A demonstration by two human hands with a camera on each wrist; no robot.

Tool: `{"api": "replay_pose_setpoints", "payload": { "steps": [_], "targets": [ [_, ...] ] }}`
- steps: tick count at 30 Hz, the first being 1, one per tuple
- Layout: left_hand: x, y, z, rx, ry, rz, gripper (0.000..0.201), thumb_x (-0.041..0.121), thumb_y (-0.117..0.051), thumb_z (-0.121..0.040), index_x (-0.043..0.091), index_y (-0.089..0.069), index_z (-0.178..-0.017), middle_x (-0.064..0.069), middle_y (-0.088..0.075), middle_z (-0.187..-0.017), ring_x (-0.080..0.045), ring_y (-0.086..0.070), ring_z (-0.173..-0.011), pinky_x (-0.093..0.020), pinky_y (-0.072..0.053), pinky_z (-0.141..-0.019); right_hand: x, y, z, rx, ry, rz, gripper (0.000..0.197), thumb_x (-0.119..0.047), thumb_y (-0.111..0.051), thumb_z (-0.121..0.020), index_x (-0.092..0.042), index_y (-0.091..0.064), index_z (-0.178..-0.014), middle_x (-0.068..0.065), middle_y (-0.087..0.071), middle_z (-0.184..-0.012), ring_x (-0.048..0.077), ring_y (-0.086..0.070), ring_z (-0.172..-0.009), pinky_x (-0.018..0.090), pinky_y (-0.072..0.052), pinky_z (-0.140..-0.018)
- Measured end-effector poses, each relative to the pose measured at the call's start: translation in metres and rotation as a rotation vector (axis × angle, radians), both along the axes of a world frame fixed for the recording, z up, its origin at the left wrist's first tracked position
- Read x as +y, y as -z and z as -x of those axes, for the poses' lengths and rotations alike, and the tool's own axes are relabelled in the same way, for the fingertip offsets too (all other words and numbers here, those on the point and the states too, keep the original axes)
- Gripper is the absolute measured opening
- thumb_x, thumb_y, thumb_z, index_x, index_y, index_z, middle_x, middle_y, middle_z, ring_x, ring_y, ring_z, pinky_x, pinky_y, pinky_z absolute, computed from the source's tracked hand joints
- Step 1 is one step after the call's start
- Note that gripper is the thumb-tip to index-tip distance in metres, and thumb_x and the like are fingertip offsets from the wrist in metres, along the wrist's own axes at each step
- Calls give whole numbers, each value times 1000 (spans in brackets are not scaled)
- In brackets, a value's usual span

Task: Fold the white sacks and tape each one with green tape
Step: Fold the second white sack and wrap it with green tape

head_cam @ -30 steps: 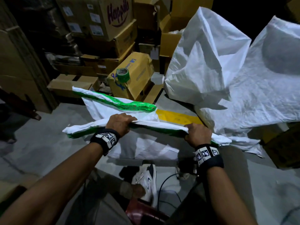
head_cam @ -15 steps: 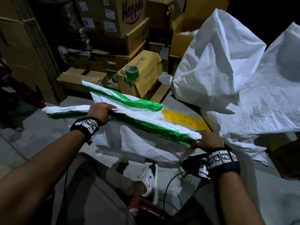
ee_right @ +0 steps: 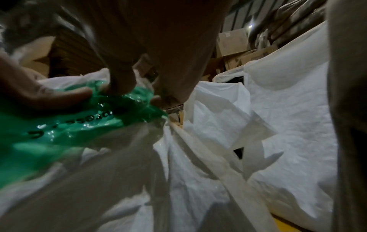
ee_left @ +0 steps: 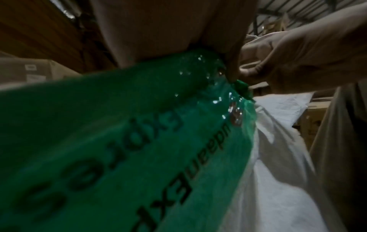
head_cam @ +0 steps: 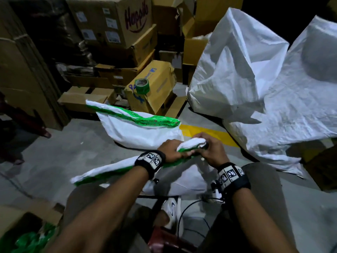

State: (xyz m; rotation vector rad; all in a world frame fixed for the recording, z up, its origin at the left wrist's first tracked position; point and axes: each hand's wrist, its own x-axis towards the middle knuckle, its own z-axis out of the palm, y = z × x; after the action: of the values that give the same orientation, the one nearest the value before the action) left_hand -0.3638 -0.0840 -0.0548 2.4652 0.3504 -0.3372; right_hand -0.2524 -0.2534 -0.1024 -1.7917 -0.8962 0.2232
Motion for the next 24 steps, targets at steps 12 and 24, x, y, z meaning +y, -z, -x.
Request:
{"api": "replay_pose_setpoints", "payload": {
  "steps": [12,24],
  "targets": [
    [-15,18,-40,40,-314,273,57,47,-48,-97,-4,-71,-111,-22,-70,-114,-29,-65,-104,-40,-50,-91,67,30,66,-131,642,-38,56,-36,-25,-107,-6,-31,-155,9,-22,-165,25,-10,-155,50,-16,-123],
    [-4,11,-29,-47,-551,458,63,46,-29,-108,-1,-70,-96,-15,-70,-100,-20,-62,-97,-24,-45,-73,91,38,105,-122,523,-67,61,-40,-20,-108,-3,-27,-155,12,-21,-165,27,-13,-154,46,-16,-123]
  ]
}}
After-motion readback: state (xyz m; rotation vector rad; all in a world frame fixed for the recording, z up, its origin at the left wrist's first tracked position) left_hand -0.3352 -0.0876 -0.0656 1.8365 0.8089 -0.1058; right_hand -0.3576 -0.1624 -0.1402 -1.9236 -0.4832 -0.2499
